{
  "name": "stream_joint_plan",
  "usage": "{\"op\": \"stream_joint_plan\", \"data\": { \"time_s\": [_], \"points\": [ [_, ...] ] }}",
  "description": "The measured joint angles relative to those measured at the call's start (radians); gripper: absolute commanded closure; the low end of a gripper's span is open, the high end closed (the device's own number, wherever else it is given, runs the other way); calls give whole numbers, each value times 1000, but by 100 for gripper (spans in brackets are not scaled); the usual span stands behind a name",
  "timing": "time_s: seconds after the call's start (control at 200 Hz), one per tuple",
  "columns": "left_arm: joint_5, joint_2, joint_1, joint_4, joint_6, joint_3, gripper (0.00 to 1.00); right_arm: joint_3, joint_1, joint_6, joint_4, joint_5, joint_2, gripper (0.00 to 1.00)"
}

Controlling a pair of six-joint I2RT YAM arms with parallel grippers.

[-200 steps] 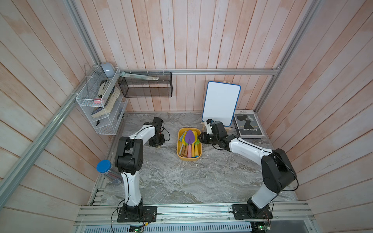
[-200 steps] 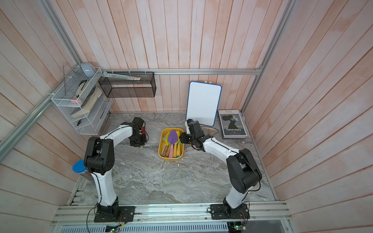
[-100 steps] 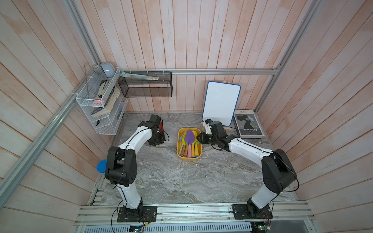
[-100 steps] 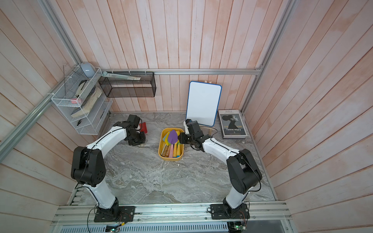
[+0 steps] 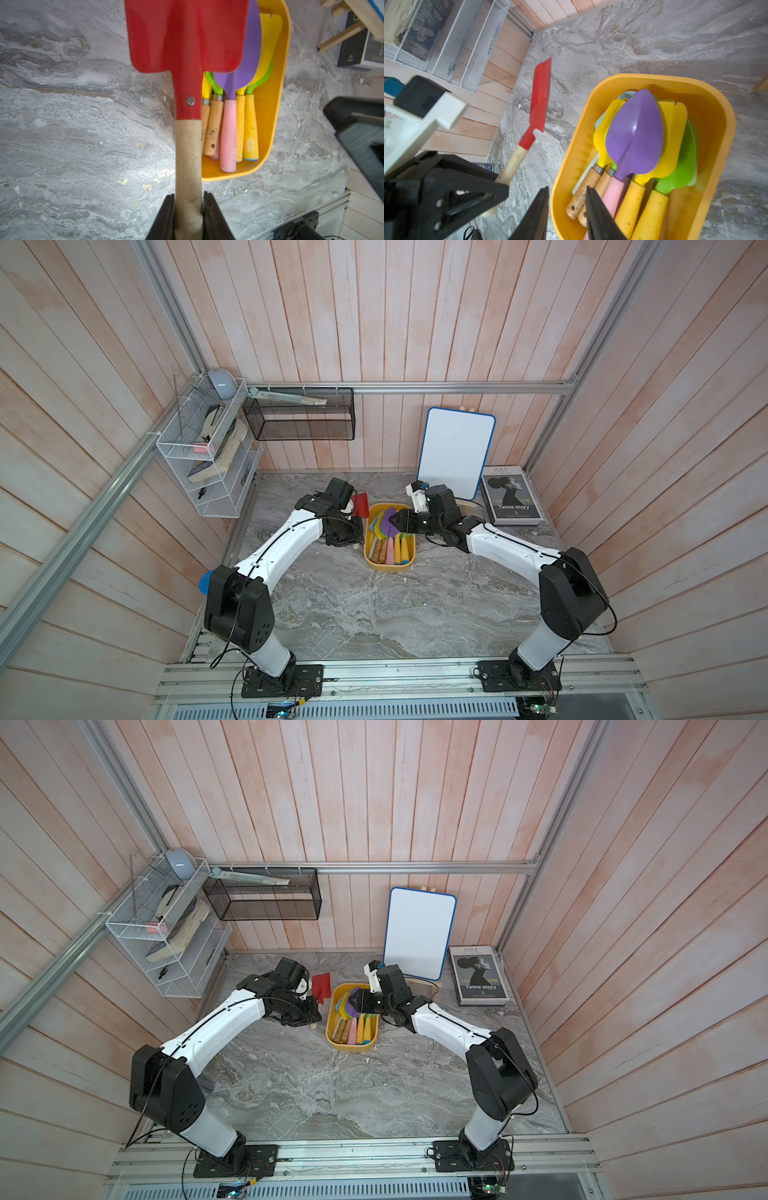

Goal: Put the shovel into the storage box
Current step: Pick up the shovel from the center of the board, then place the shovel in the storage box.

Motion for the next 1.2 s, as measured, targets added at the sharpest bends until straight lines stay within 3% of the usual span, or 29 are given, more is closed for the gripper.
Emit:
{"op": "stream_joint_plan", "data": {
  "time_s": [0.535,1.2],
  "points": [
    [18,-18,-105,6,-60,-9,100,25,8,78,61,-55,12,67],
    [14,-18,-130,19,-83,-9,100,90,20,76,-21,64,80,69]
  ]
}}
